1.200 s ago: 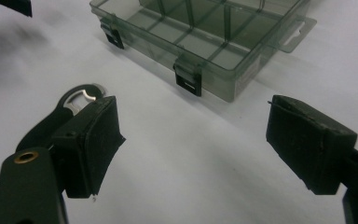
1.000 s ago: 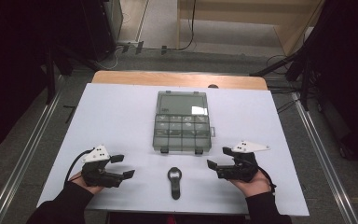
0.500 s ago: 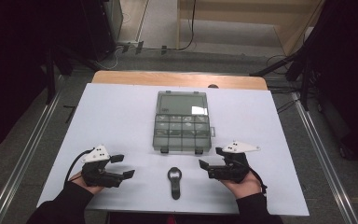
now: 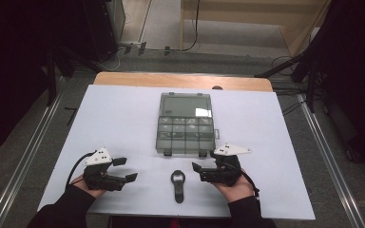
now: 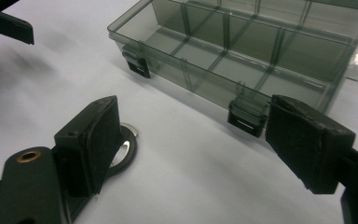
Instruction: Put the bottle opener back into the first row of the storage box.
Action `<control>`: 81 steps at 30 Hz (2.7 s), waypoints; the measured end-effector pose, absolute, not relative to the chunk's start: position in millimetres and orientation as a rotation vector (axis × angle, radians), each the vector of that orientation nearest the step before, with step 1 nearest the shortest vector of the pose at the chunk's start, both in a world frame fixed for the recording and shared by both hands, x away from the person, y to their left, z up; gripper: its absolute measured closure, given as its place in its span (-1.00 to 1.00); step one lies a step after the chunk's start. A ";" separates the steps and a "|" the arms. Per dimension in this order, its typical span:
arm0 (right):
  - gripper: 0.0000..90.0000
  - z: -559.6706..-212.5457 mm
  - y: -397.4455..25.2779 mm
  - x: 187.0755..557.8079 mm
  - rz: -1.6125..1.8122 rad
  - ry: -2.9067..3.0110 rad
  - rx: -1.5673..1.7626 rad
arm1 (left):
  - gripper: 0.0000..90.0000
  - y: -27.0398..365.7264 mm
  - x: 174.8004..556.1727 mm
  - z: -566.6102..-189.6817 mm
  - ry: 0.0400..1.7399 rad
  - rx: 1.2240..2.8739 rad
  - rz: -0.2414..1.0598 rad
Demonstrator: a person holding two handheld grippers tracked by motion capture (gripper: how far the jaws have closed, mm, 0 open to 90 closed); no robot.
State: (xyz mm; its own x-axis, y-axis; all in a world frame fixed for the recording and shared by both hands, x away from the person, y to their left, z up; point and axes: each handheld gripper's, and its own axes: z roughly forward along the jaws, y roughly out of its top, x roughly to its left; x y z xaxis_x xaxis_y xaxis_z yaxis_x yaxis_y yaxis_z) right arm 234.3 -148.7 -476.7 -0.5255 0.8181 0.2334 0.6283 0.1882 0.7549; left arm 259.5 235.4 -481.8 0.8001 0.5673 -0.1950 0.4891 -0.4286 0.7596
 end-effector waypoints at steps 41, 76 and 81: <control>-0.53 -483.1 -75.8 215.0 1.024 2.330 1.566 | -0.47 235.6 259.3 -481.6 0.782 2.098 0.110; -0.22 -489.1 -40.9 206.7 0.666 2.388 1.684 | -0.47 235.5 259.2 -481.6 0.786 2.095 0.112; -0.05 -488.9 -41.2 205.8 0.648 2.368 1.683 | -0.47 235.5 259.2 -481.6 0.785 2.096 0.112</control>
